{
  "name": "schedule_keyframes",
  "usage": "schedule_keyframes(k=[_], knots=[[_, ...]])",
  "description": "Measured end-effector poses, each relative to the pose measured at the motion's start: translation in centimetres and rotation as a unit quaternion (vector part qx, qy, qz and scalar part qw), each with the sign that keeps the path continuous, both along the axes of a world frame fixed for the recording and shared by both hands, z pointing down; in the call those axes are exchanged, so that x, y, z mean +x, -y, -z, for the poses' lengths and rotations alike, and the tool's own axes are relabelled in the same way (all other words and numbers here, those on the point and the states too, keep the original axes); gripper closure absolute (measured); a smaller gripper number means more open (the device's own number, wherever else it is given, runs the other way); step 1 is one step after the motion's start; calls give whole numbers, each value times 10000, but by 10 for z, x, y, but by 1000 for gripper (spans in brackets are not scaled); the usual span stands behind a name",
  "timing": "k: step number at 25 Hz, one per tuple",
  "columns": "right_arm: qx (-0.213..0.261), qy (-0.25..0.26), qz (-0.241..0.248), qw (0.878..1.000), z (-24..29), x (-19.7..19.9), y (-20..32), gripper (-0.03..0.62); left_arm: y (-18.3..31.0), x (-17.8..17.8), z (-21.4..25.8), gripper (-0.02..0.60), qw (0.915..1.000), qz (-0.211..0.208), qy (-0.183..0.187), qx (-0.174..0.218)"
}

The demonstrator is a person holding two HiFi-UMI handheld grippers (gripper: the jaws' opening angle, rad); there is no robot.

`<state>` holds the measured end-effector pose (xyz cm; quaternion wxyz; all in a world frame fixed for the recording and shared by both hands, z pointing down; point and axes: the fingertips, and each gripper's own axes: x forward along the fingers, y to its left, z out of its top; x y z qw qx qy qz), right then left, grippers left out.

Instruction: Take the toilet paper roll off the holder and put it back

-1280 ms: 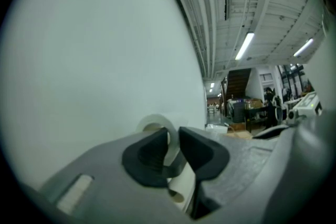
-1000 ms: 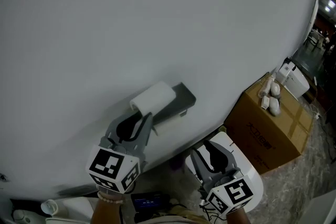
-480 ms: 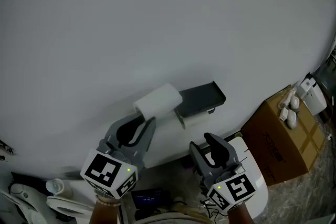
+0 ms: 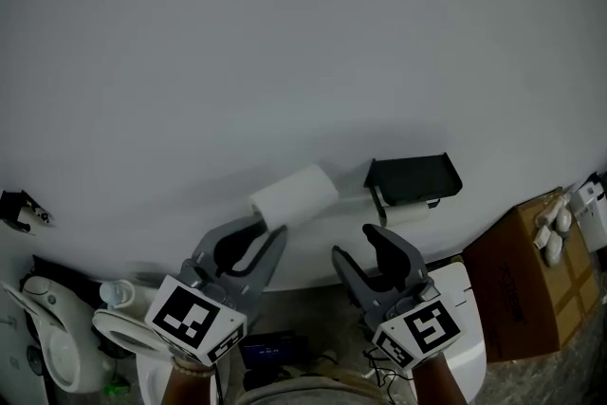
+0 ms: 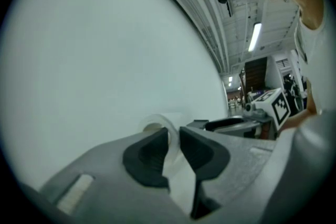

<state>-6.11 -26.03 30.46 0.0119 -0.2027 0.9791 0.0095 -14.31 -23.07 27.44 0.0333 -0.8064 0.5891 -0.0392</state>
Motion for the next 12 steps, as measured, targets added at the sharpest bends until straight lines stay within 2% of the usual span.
schedule_keyframes(k=[5, 12], knots=[[-49, 30, 729, 9973, 0, -33, -18, 391, -27, -17, -11, 517, 9997, 199, -113, -78], [-115, 92, 1380, 9903, 0, -68, -40, 391, -64, -35, -20, 517, 9983, 522, -170, -203]])
